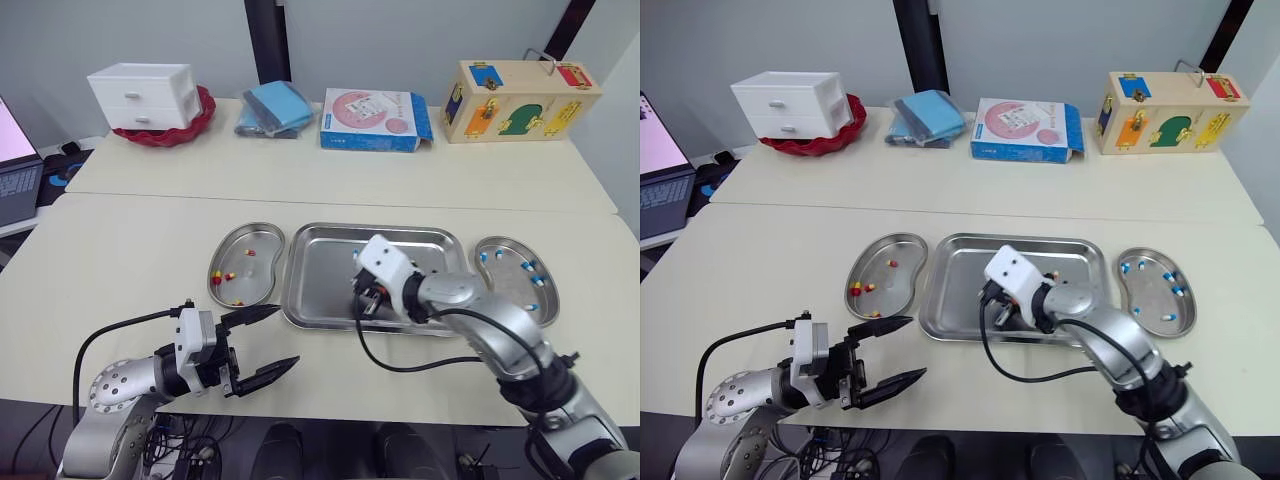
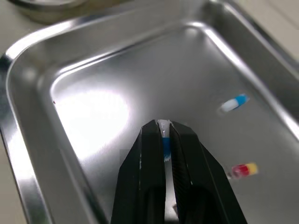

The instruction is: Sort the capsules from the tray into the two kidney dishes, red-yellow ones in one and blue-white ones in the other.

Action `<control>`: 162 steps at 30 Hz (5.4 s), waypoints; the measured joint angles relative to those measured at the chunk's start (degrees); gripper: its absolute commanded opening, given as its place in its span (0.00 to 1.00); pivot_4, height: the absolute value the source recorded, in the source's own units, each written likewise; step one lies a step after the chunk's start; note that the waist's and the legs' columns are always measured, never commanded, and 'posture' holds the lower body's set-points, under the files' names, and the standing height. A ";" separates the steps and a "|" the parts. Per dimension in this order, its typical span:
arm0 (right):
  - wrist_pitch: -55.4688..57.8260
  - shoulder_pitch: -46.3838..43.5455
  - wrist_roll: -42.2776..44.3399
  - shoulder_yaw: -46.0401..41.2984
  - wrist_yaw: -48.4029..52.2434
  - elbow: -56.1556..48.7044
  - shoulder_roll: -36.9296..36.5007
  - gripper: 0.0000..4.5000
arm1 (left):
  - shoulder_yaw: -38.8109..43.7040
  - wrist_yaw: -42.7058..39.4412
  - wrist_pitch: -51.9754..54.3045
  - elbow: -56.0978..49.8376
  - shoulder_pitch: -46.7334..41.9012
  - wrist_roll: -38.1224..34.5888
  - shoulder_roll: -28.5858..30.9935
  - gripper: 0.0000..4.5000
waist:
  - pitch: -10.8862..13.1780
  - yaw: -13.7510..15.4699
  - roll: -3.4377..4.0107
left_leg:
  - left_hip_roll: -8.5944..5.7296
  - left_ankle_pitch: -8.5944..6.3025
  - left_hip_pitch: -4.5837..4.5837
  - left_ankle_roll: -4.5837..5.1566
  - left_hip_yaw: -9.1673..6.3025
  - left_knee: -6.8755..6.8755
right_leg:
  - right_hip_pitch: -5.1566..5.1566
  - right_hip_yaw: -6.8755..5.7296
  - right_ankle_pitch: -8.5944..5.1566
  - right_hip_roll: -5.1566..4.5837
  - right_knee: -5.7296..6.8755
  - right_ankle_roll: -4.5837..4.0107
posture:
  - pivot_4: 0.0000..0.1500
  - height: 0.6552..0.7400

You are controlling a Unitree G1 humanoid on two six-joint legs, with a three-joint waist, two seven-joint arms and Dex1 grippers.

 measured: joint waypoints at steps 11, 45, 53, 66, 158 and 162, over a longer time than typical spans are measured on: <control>2.54 25.08 8.12 -33.05 3.19 -15.26 -5.99 0.01 | -2.67 -4.94 -2.00 2.07 -4.00 -1.88 -1.69 1.00 | 0.01 0.36 0.01 | -0.01 0.00 0.04 0.01 0.06 -0.10 | 0.04 0.04 -0.02 0.01 -0.03 -0.03 | 1.00 0.88; -13.88 40.39 7.20 -47.94 0.56 -10.00 -7.83 0.99 | -2.59 -0.42 -2.68 1.09 -4.15 -3.21 -3.18 1.00 | 0.01 -0.08 0.02 | 0.00 0.01 0.15 0.02 0.19 -0.15 | 0.09 0.18 -0.03 0.03 -0.01 -0.02 | 1.00 0.88; -39.69 56.17 6.02 -45.51 15.53 -10.60 -9.17 0.99 | 9.17 12.65 9.33 -1.88 6.78 1.28 6.57 1.00 | 0.01 -0.10 0.00 | 0.01 0.01 0.26 0.02 0.16 -0.14 | 0.28 0.15 -0.04 0.01 -0.05 -0.02 | 1.00 0.88; -50.27 62.76 7.92 -49.19 22.65 -0.76 -9.16 0.99 | 20.82 13.14 13.61 8.32 15.85 3.59 9.90 1.00 | 0.03 0.18 -0.09 | 0.03 0.00 0.37 0.00 0.19 -0.17 | 0.35 0.16 -0.07 0.01 -0.07 -0.06 | 1.00 0.88; -12.04 -9.41 -6.08 -1.21 -12.39 34.16 17.86 0.51 | -2.90 11.89 2.83 0.72 -1.63 4.52 -2.09 1.00 | -0.03 -1.16 -0.01 | 0.04 0.03 0.14 -0.01 0.06 -0.16 | -0.05 0.05 -0.04 0.04 0.16 -0.09 | 1.00 0.88; -13.32 -9.47 -7.32 -0.80 -11.39 34.77 17.81 0.29 | -2.90 11.92 2.58 0.72 -1.28 4.56 -2.10 1.00 | -0.03 -1.15 0.00 | 0.04 0.03 0.14 -0.01 0.06 -0.16 | -0.05 0.05 -0.04 0.04 0.16 -0.09 | 1.00 0.88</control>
